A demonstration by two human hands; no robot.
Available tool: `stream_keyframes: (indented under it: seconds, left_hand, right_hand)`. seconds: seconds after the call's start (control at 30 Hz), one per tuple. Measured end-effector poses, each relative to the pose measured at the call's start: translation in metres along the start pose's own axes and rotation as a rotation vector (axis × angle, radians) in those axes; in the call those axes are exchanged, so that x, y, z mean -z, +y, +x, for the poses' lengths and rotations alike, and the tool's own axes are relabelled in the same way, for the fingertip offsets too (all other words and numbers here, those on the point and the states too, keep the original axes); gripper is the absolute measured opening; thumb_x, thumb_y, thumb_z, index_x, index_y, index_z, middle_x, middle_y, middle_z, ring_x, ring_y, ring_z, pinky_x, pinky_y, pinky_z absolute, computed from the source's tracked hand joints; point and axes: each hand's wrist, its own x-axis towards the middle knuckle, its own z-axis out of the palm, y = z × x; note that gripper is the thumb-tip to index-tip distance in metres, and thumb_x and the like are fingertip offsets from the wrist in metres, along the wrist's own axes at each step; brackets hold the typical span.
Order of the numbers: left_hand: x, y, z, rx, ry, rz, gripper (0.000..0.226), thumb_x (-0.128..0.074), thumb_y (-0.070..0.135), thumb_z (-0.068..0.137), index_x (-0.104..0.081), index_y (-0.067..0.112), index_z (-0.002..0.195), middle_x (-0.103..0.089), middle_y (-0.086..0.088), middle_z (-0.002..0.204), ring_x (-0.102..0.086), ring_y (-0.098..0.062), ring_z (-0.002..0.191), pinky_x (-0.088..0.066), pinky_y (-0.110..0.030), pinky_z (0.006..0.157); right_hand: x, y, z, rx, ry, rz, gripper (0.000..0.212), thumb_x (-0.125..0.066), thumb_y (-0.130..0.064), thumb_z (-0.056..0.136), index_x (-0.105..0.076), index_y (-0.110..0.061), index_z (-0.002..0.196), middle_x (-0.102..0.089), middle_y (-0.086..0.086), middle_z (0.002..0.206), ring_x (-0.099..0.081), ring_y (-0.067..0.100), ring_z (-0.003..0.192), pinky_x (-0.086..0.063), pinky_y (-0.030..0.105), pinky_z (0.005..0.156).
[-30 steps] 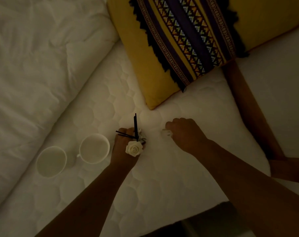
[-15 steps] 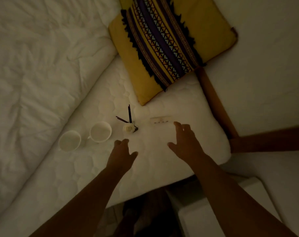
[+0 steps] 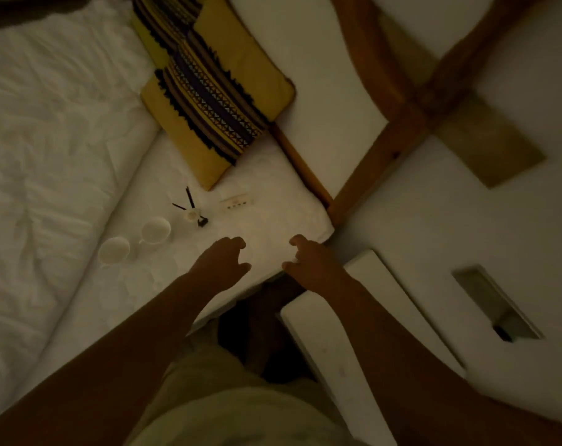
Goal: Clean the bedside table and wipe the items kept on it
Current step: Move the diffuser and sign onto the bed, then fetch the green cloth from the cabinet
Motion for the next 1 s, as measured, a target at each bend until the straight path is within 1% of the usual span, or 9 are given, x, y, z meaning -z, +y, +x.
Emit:
stream_keyframes:
  seconds: [0.07, 0.17, 0.3, 0.4, 0.53, 0.67, 0.8, 0.93, 1.0]
  left_hand:
    - [0.001, 0.019, -0.014, -0.044, 0.013, 0.035, 0.051, -0.063, 0.036, 0.089, -0.046, 0.021, 0.134, -0.054, -0.004, 0.130, -0.051, -0.020, 0.119, -0.042, -0.033, 0.103]
    - [-0.001, 0.043, -0.029, -0.115, -0.022, 0.098, 0.049, -0.055, 0.036, 0.094, -0.042, 0.022, 0.139, -0.047, -0.001, 0.141, -0.042, -0.018, 0.132, -0.033, -0.034, 0.112]
    - [-0.009, 0.072, -0.039, -0.206, -0.045, 0.139, 0.046, -0.049, 0.034, 0.097, -0.041, 0.021, 0.140, -0.047, 0.000, 0.140, -0.043, -0.015, 0.130, -0.030, -0.027, 0.112]
    - [-0.015, 0.096, -0.043, -0.278, -0.058, 0.147, 0.044, -0.048, 0.033, 0.098, -0.041, 0.019, 0.140, -0.049, 0.001, 0.134, -0.046, -0.011, 0.126, -0.030, -0.014, 0.103]
    - [-0.020, 0.124, -0.047, -0.343, -0.112, 0.220, 0.045, -0.046, 0.030, 0.100, -0.039, 0.017, 0.142, -0.047, -0.004, 0.141, -0.044, -0.017, 0.129, -0.031, -0.026, 0.111]
    - [-0.027, 0.145, -0.045, -0.412, -0.204, 0.325, 0.049, -0.043, 0.030, 0.101, -0.032, 0.014, 0.146, -0.041, -0.007, 0.147, -0.038, -0.020, 0.135, -0.028, -0.030, 0.113]
    - [-0.037, 0.168, -0.038, -0.497, -0.251, 0.334, 0.039, -0.052, 0.027, 0.095, -0.051, 0.015, 0.132, -0.056, -0.009, 0.132, -0.054, -0.023, 0.120, -0.043, -0.034, 0.102]
    - [-0.058, 0.190, -0.030, -0.674, -0.371, 0.446, 0.050, -0.049, 0.032, 0.098, -0.039, 0.012, 0.142, -0.045, -0.009, 0.144, -0.044, -0.024, 0.131, -0.034, -0.033, 0.108]
    - [-0.071, 0.199, -0.027, -0.810, -0.391, 0.505, 0.050, -0.049, 0.036, 0.097, -0.039, 0.015, 0.140, -0.047, -0.006, 0.141, -0.046, -0.021, 0.128, -0.036, -0.032, 0.107]
  right_hand:
    - [0.005, 0.007, -0.023, -0.008, 0.069, 0.006, 0.062, -0.057, -0.037, 0.092, -0.032, -0.015, 0.144, -0.049, 0.012, 0.135, -0.050, 0.029, 0.122, -0.044, 0.041, 0.101]
    - [0.010, 0.020, -0.050, -0.068, 0.132, 0.016, 0.061, -0.053, -0.037, 0.094, -0.029, -0.017, 0.147, -0.048, 0.009, 0.138, -0.048, 0.027, 0.125, -0.042, 0.038, 0.103]
    - [0.014, 0.045, -0.079, -0.168, 0.166, 0.036, 0.060, -0.053, -0.039, 0.095, -0.031, -0.017, 0.146, -0.045, 0.008, 0.144, -0.046, 0.025, 0.129, -0.039, 0.036, 0.106]
    - [0.021, 0.068, -0.101, -0.235, 0.205, 0.048, 0.063, -0.050, -0.043, 0.095, -0.027, -0.020, 0.149, -0.042, 0.006, 0.147, -0.042, 0.022, 0.133, -0.035, 0.034, 0.109]
    - [0.026, 0.095, -0.120, -0.314, 0.274, 0.054, 0.059, -0.046, -0.047, 0.095, -0.030, -0.021, 0.146, -0.044, 0.005, 0.144, -0.042, 0.020, 0.132, -0.034, 0.032, 0.107]
    - [0.026, 0.111, -0.137, -0.363, 0.336, 0.071, 0.055, -0.047, -0.045, 0.094, -0.035, -0.019, 0.141, -0.049, 0.007, 0.137, -0.047, 0.022, 0.126, -0.038, 0.033, 0.103]
    - [0.017, 0.121, -0.157, -0.404, 0.393, 0.107, 0.052, -0.049, -0.045, 0.093, -0.038, -0.020, 0.137, -0.054, 0.005, 0.129, -0.051, 0.022, 0.120, -0.040, 0.032, 0.098]
    - [-0.001, 0.123, -0.185, -0.535, 0.453, 0.209, 0.052, -0.052, -0.049, 0.091, -0.040, -0.022, 0.134, -0.055, 0.005, 0.125, -0.054, 0.021, 0.114, -0.045, 0.034, 0.094]
    - [-0.013, 0.119, -0.202, -0.621, 0.495, 0.273, 0.053, -0.054, -0.050, 0.090, -0.040, -0.023, 0.133, -0.055, 0.004, 0.125, -0.055, 0.020, 0.112, -0.046, 0.034, 0.094]
